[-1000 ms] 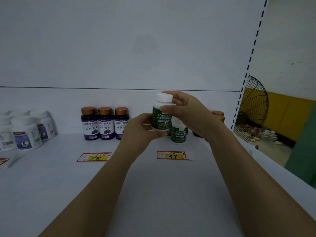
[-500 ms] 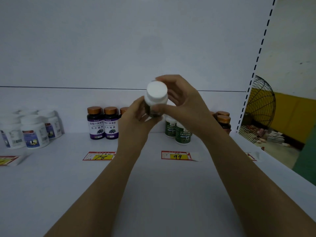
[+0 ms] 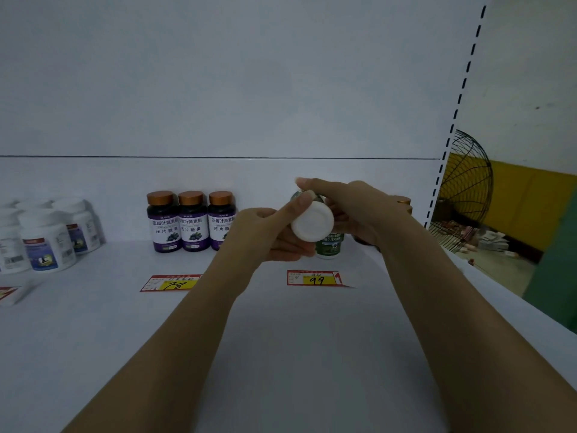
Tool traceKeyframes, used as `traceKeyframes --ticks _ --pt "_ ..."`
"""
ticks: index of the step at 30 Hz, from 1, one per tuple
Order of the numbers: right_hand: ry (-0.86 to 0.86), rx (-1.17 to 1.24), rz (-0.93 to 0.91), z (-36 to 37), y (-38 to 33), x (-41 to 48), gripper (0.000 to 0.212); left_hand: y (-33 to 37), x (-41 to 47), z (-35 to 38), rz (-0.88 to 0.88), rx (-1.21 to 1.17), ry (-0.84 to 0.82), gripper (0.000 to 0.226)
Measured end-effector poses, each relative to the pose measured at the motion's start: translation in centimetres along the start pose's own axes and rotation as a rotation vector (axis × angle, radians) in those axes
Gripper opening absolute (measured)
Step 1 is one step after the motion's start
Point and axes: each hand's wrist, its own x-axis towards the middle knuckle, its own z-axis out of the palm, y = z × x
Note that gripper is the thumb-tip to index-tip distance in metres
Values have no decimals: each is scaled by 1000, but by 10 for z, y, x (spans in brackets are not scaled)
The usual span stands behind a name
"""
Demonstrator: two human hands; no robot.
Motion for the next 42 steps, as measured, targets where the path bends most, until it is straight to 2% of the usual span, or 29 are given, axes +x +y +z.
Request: traceKeyframes --ticks 6,10,12,17,22,28,31,37,42 --pt "68 4 -25 1 -5 -2 54 -2 0 -2 43 -11 -24 68" --pt "147 -14 -149 3 -11 -4 47 -5 2 -3 152 134 38 54" --pt "117 58 -212 6 -13 -6 44 -8 4 -3 193 180 107 52" --pt "-53 98 -321 4 -12 -7 53 -16 8 -5 279 252 189 51" --pt "-50 -58 -360 4 -8 -5 44 -22 12 -7 251 331 169 55" --pt "86 -278 -391 5 -8 -4 32 -29 15 -8 201 385 142 54" --pt "89 -391 -386 7 -9 1 29 -32 17 -7 196 453 135 53" --pt "34 -610 -369 12 -38 19 40 -37 17 -8 170 703 160 53" --pt "43 -712 -393 19 -52 43 35 -49 17 -8 18 1144 -9 49"
